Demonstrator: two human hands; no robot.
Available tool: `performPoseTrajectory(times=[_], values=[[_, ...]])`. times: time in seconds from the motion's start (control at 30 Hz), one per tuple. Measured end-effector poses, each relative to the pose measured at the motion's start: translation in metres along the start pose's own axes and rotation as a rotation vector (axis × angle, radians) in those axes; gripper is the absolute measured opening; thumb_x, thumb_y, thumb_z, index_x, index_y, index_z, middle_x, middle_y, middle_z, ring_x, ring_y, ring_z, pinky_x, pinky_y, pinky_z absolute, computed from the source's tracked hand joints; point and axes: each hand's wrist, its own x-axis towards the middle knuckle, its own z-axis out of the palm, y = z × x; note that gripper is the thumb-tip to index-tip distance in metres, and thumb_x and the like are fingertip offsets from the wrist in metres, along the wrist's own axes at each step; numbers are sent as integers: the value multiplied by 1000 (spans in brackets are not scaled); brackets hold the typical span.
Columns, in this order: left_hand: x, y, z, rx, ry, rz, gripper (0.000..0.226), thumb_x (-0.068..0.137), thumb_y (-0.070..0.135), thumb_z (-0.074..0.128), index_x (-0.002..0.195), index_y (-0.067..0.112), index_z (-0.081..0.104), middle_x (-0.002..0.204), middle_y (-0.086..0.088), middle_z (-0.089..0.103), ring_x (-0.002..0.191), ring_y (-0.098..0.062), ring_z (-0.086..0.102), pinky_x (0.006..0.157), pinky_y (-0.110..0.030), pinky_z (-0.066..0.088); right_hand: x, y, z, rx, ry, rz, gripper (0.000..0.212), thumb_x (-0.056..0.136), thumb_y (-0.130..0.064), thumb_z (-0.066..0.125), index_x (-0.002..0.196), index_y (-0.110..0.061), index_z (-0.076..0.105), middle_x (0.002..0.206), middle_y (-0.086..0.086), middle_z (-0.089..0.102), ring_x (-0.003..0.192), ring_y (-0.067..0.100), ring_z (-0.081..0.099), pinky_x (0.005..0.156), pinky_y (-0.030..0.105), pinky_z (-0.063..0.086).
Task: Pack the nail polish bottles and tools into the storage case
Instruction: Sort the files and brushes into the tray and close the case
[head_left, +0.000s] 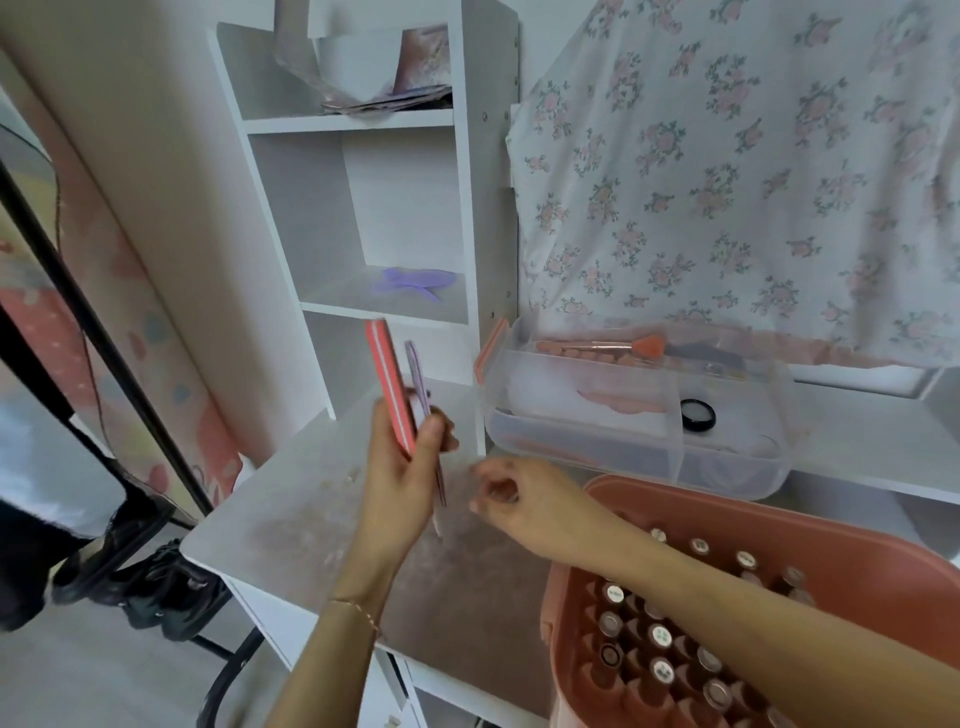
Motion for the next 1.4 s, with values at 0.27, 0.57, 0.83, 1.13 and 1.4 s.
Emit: performPoseTrajectory(times=[0.27,0.57,0.83,1.13,1.4], values=[[-53,-59,1,92,-267,-283,39,84,35,46,121,32,37,95,3,58,87,-3,61,82,-14,48,14,1,-15,236,199,-194,46,91,-16,53,135,-24,41,120,-9,47,92,-1,52,78,8,42],[-51,-65,-6,202,-343,-243,25,85,36,46,110,35,41,91,-4,59,82,-6,61,74,-15,47,31,-1,-12,90,99,-265,35,87,-19,61,122,-18,57,108,-12,49,86,-4,46,80,0,31],[-47,-63,-13,253,-381,-302,47,83,32,60,126,23,44,112,10,61,103,0,59,85,-9,44,31,1,-15,-35,100,-275,20,87,-15,60,104,-7,65,103,5,60,96,10,51,86,11,32],[-38,-53,-16,217,-285,-326,30,78,9,71,105,20,65,92,14,70,86,-2,67,78,-13,50,29,-2,-13,31,88,-227,20,87,-18,60,105,-12,66,103,1,60,93,8,52,87,18,39],[-3,1,-5,-90,-125,-218,20,68,18,70,86,26,73,85,0,75,79,-17,72,71,-23,56,22,-7,-41,263,215,-238,46,87,-20,61,130,-22,48,114,-10,55,96,-4,53,85,7,43]])
